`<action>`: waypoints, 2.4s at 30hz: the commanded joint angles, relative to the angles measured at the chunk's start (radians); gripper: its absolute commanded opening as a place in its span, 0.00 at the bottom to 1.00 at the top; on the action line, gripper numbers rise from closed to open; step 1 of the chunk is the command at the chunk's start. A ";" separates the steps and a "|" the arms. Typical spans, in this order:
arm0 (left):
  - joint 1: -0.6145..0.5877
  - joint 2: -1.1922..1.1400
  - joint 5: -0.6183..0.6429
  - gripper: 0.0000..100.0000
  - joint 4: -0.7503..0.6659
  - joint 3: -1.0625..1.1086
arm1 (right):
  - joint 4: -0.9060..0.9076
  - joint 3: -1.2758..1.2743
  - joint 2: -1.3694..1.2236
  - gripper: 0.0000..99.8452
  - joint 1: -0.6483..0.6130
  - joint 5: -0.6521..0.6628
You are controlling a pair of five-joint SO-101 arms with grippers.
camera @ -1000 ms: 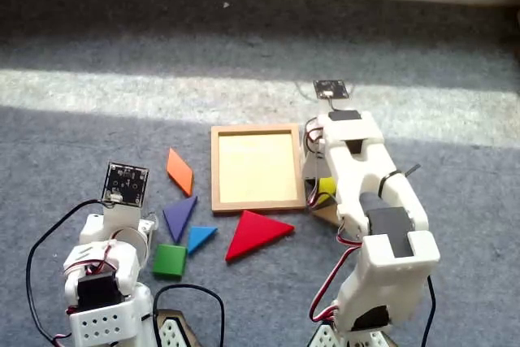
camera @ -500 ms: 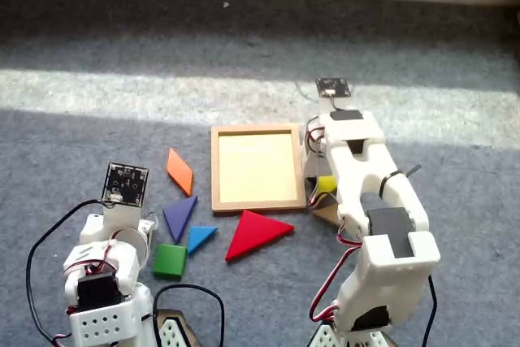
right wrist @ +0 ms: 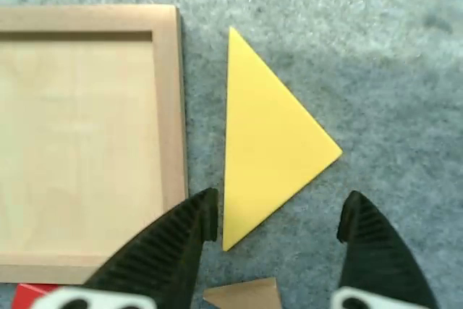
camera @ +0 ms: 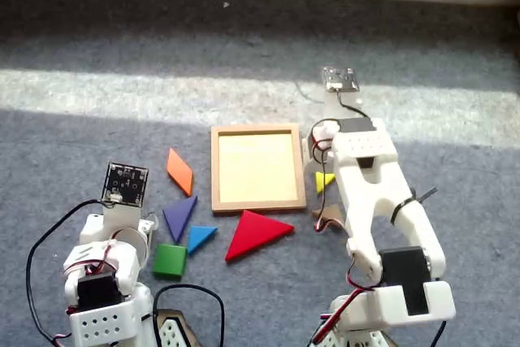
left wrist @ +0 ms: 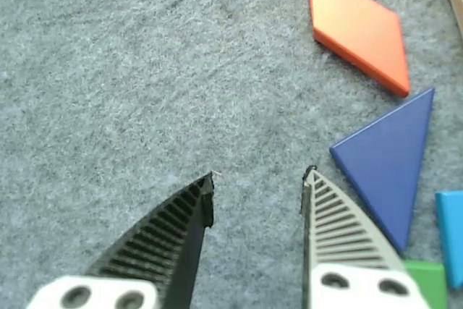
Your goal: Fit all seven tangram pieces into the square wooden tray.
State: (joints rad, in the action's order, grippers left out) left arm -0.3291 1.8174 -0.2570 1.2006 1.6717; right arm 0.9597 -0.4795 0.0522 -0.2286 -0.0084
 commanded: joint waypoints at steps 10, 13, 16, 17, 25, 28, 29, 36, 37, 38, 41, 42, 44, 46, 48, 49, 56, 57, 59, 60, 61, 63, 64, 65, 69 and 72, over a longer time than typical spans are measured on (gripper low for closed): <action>0.016 0.007 -0.006 0.21 -0.005 0.013 | 0.025 0.159 -0.139 0.26 -0.027 0.009; 0.016 0.007 -0.006 0.21 -0.005 0.013 | 0.093 0.283 -0.229 0.30 -0.027 0.005; 0.016 0.007 -0.006 0.21 -0.005 0.013 | 0.140 0.377 -0.302 0.36 -0.027 0.003; 0.016 0.007 -0.006 0.21 -0.005 0.013 | 0.145 0.401 -0.320 0.37 -0.027 0.003; 0.016 0.007 -0.006 0.21 -0.005 0.013 | 0.142 0.444 -0.403 0.37 -0.025 0.008; 0.016 0.007 -0.006 0.21 -0.005 0.013 | 0.142 0.444 -0.421 0.37 -0.025 0.008; 0.016 0.007 -0.006 0.21 -0.005 0.013 | 0.142 0.446 -0.429 0.36 -0.025 0.009; 0.016 0.007 -0.006 0.21 -0.005 0.013 | 0.140 0.446 -0.483 0.29 -0.024 0.009; 0.016 0.007 -0.006 0.21 -0.005 0.013 | 0.140 0.446 -0.484 0.28 -0.019 0.009; 0.016 0.007 -0.006 0.21 -0.005 0.013 | 0.140 0.446 -0.484 0.28 -0.016 0.011; 0.016 0.007 -0.006 0.21 -0.005 0.013 | 0.140 0.446 -0.481 0.28 -0.002 0.011; 0.016 0.007 -0.006 0.21 -0.005 0.013 | 0.140 0.446 -0.479 0.27 0.002 0.011; 0.016 0.007 -0.006 0.21 -0.005 0.013 | 0.142 0.447 -0.473 0.25 0.007 0.011; 0.016 0.007 -0.006 0.21 -0.005 0.013 | 0.142 0.443 -0.441 0.23 0.007 0.011; 0.016 0.007 -0.006 0.21 -0.005 0.013 | 0.140 0.440 -0.389 0.23 0.007 0.011; 0.016 0.007 -0.006 0.21 -0.005 0.013 | 0.140 0.438 -0.363 0.23 0.007 0.011; 0.016 0.007 -0.006 0.21 -0.005 0.013 | 0.140 0.349 -0.229 0.23 0.024 0.011; 0.016 0.007 -0.006 0.21 -0.005 0.013 | 0.142 0.341 -0.206 0.23 0.024 0.011; 0.016 0.007 -0.006 0.21 -0.005 0.013 | 0.143 0.306 -0.148 0.23 0.019 0.011; 0.016 0.007 -0.006 0.21 -0.005 0.013 | 0.143 0.288 -0.114 0.23 0.016 0.011; 0.016 0.007 -0.006 0.21 -0.005 0.013 | 0.143 0.269 -0.082 0.23 -0.001 0.011; 0.016 0.007 -0.006 0.21 -0.005 0.013 | 0.145 0.240 -0.028 0.23 -0.042 0.011; 0.016 0.007 -0.006 0.21 -0.005 0.013 | 0.147 0.228 -0.008 0.23 -0.067 0.005; 0.016 0.007 -0.006 0.21 -0.005 0.013 | 0.147 0.219 0.007 0.23 -0.094 0.003; 0.016 0.007 -0.006 0.21 -0.005 0.013 | 0.148 0.217 -0.008 0.23 -0.197 -0.020; 0.016 0.007 -0.006 0.21 -0.005 0.013 | 0.148 0.220 -0.058 0.23 -0.245 -0.075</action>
State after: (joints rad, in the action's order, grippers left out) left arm -0.3291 1.8174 -0.2570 1.2006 1.6732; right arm 1.0994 -0.2723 -0.0046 -0.4281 -0.0453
